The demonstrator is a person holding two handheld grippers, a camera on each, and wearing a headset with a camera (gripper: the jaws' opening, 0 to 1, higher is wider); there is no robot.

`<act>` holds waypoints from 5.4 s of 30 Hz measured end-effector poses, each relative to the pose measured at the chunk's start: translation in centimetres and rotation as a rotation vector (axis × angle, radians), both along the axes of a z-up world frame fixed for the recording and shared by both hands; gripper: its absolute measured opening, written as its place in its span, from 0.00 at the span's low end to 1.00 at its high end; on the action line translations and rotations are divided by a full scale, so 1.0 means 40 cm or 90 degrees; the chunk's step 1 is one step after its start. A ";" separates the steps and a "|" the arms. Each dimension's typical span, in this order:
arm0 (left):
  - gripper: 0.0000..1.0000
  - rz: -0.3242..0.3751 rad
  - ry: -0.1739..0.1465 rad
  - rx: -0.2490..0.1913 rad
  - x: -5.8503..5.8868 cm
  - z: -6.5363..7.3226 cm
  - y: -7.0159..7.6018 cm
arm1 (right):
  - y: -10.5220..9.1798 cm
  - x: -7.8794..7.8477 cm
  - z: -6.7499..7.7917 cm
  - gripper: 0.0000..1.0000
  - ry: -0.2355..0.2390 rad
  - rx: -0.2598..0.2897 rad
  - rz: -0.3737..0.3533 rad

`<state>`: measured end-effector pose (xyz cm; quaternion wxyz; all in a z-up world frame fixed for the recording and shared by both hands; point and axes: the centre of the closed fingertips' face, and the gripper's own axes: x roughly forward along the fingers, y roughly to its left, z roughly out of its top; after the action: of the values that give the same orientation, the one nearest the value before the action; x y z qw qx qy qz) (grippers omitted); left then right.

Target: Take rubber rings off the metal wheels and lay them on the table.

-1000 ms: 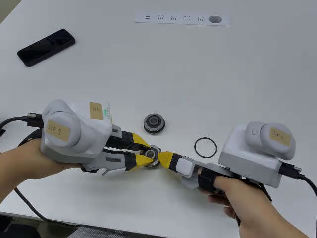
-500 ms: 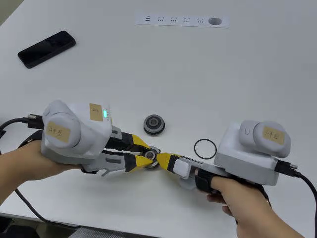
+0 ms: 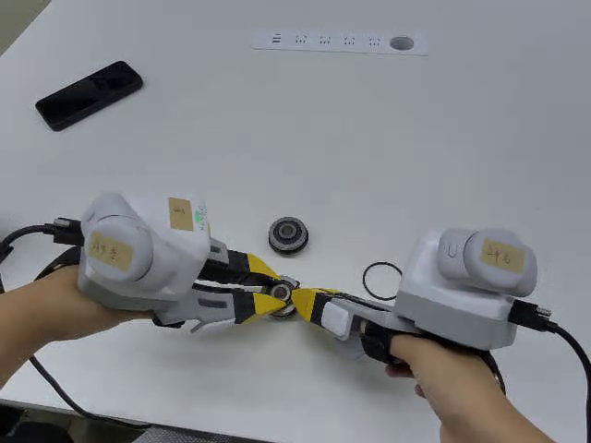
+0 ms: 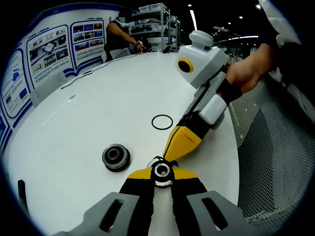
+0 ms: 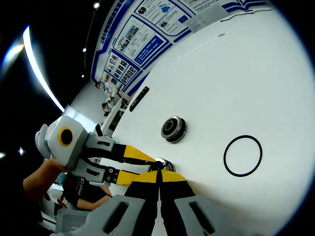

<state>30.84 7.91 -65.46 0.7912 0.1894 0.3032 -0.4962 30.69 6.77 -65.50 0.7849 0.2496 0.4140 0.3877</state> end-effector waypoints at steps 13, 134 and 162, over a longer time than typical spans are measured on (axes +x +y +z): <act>0.12 -0.002 -0.001 0.002 0.001 0.000 -0.001 | 0.007 0.003 0.003 0.01 -0.014 -0.006 0.011; 0.18 0.125 -0.049 -0.036 -0.002 0.177 0.062 | -0.291 0.081 -0.049 0.08 0.116 -0.021 -0.237; 0.17 0.082 -0.026 -0.001 0.126 0.071 0.060 | -0.252 0.180 0.073 0.09 0.089 0.136 -0.253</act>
<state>35.86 10.32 -62.64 0.8276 0.1791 0.2977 -0.4408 37.91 -3.31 -62.59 0.7843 0.4338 0.3670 0.2490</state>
